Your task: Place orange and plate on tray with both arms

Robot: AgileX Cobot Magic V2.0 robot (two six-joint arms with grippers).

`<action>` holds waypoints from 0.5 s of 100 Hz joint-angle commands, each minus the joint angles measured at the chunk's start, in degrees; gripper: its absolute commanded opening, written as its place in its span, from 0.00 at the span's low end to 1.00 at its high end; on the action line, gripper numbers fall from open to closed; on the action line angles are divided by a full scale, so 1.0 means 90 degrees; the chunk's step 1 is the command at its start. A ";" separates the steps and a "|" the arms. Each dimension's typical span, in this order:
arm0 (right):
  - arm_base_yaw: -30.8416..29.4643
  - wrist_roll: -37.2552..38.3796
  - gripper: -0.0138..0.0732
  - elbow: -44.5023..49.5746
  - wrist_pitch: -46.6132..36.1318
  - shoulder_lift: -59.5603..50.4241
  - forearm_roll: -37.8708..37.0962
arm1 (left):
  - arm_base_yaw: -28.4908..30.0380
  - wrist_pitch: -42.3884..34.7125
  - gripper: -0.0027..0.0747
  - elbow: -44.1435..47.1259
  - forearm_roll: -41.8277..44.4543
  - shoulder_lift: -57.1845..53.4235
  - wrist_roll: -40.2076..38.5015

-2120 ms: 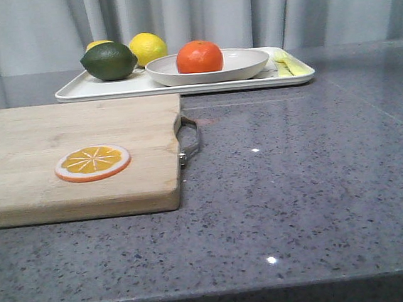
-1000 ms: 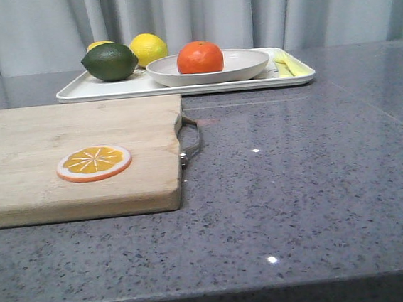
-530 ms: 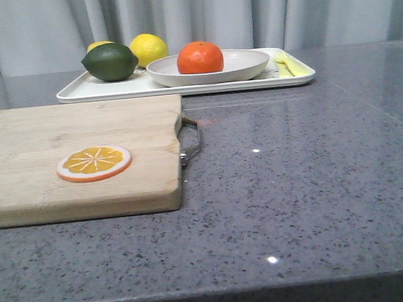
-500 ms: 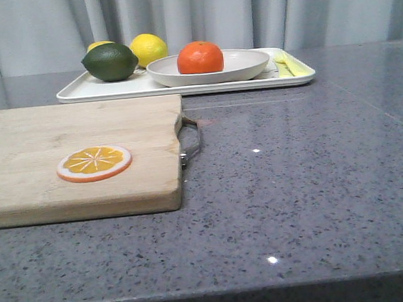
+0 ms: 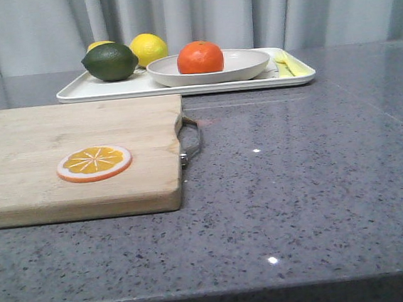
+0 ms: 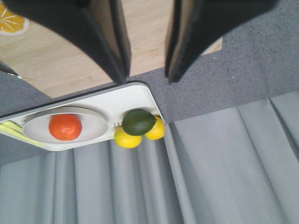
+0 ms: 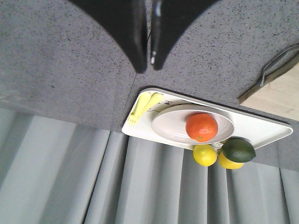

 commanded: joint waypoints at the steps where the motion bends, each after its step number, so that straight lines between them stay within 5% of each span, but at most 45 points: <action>1: -0.0015 -0.0061 0.05 -0.0144 -0.0439 0.0037 0.0132 | 0.0028 -0.0422 0.05 -0.0168 -0.0137 0.0051 -0.0086; 50: -0.0015 -0.0061 0.04 -0.0144 -0.0389 0.0037 0.0132 | 0.0009 -0.0422 0.01 -0.0168 -0.0137 0.0051 -0.0086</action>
